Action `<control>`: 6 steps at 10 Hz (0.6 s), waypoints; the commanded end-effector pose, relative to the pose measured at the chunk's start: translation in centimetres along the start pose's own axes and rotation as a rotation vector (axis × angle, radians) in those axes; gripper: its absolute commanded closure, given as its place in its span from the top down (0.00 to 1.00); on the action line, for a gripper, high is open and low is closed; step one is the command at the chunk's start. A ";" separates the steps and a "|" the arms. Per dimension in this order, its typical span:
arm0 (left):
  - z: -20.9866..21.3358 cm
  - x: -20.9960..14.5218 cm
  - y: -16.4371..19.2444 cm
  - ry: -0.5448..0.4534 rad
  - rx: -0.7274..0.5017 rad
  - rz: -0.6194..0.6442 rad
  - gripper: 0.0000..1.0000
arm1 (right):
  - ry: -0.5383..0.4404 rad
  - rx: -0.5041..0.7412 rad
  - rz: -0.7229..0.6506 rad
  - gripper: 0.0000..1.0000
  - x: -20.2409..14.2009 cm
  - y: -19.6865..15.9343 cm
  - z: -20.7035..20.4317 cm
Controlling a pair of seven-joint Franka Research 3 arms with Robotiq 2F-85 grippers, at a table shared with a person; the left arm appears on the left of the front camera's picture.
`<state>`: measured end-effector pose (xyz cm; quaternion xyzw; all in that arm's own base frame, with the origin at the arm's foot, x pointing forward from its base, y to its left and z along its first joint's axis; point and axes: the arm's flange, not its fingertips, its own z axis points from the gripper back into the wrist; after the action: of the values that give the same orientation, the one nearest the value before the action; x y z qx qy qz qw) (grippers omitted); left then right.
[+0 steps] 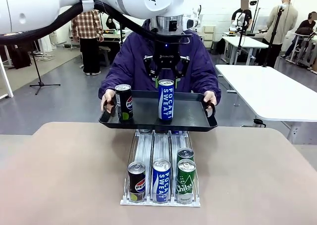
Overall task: Retrieve and hand over the desired beverage to the person.
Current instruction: Place the picked can on the Handle tray extended by the person.
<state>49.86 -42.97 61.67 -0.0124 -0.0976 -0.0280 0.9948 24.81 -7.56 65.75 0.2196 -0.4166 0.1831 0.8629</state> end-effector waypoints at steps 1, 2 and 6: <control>1.0 0.8 -0.4 0.027 -0.013 -0.006 0.58 | -0.005 0.022 0.003 1.00 0.1 0.0 -0.2; 0.9 0.8 -0.5 0.029 -0.012 -0.004 0.58 | -0.005 0.022 0.003 1.00 0.1 0.0 -0.2; 0.9 0.8 -0.5 0.039 -0.023 -0.020 1.00 | -0.005 0.022 0.003 1.00 0.1 0.0 -0.2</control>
<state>49.92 -43.04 61.79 -0.0163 -0.0924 -0.0292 0.9952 24.81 -7.55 65.75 0.2196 -0.4166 0.1831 0.8629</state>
